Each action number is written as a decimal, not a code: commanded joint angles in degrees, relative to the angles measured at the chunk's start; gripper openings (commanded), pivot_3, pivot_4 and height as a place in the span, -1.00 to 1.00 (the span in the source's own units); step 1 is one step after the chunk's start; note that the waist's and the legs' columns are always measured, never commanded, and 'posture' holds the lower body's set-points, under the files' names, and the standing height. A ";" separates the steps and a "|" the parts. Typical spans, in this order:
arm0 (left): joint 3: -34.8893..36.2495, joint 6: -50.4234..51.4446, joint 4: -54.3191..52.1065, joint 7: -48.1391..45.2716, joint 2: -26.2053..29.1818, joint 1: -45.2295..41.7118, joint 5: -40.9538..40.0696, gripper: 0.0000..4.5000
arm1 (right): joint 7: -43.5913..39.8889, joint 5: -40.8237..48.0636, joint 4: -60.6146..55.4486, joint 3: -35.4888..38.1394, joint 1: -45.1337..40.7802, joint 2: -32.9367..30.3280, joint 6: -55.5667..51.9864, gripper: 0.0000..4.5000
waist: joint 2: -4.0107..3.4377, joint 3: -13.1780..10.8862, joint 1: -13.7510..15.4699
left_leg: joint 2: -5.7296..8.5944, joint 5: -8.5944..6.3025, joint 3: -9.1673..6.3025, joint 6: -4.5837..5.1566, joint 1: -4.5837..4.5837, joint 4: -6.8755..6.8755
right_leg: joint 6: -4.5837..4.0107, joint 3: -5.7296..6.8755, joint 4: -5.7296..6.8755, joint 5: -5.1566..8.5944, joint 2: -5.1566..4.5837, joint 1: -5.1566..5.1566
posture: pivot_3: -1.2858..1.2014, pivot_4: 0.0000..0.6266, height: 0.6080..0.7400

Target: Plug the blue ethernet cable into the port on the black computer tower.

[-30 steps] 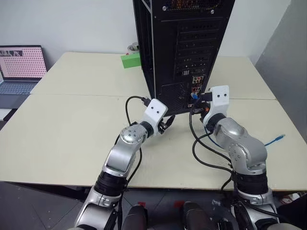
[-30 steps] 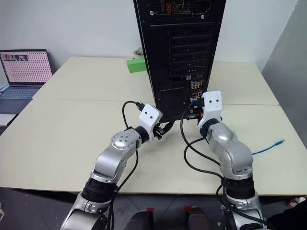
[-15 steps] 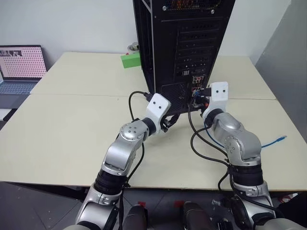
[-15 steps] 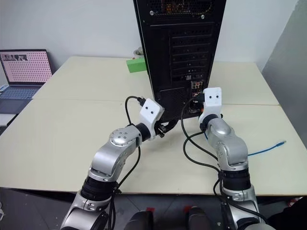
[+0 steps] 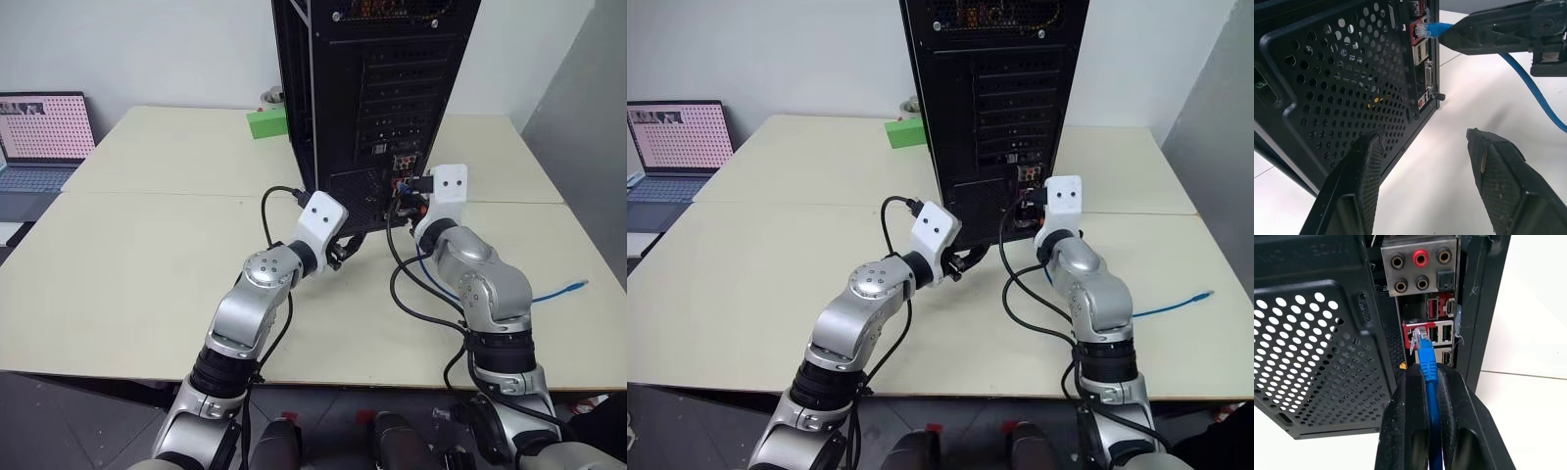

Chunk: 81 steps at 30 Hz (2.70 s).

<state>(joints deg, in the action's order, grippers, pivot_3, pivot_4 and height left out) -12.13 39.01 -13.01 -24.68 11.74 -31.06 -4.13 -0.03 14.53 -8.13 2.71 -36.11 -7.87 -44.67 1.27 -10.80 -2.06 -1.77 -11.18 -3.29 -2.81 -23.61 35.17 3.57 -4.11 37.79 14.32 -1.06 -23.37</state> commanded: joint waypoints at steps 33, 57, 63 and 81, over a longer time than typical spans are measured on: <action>-1.35 -2.29 -2.01 0.16 0.45 0.53 0.16 0.25 | -2.18 -4.10 -0.18 -2.19 -2.91 0.75 1.67 -1.00 | 0.00 0.00 -1.21 | 0.00 0.00 0.00 0.00 -0.11 -0.01 | 0.00 0.00 0.01 0.00 0.00 -0.12 | 0.03 -0.52 1.00; -1.10 -2.15 -1.73 0.24 1.14 0.80 0.31 0.25 | -2.23 -4.04 -2.68 -0.18 -1.34 1.55 -0.93 -1.00 | 0.00 0.00 -1.19 | 0.00 0.00 0.00 0.00 -0.17 -0.02 | 0.00 0.00 -0.01 0.00 0.00 -0.17 | 0.03 -0.52 1.00; -1.24 -2.10 -1.88 0.30 1.24 0.89 0.28 0.25 | -2.30 -4.06 -2.19 0.23 -1.75 1.49 -0.54 -1.00 | 0.00 0.00 -1.19 | 0.00 0.00 -0.01 0.00 -0.17 -0.02 | 0.00 0.00 -0.01 0.00 0.00 -0.17 | 0.03 -0.52 1.00; -1.37 -2.26 -1.67 0.19 1.46 0.87 0.38 0.25 | -3.65 -4.84 -0.16 -0.97 -3.18 1.36 0.72 -1.00 | 0.00 0.00 -1.24 | 0.00 0.00 0.00 0.00 -0.17 -0.03 | 0.00 0.00 -0.01 0.00 0.00 -0.18 | 0.03 -0.52 1.00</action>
<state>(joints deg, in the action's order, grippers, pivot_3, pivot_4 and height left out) -13.17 38.06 -13.00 -24.42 13.20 -29.97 -3.97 -3.46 10.15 -7.72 1.86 -37.31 -6.33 -45.58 1.27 -10.81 -3.30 -1.77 -11.17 -3.29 -2.81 -23.77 35.14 3.58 -4.11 37.77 14.32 -1.06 -23.56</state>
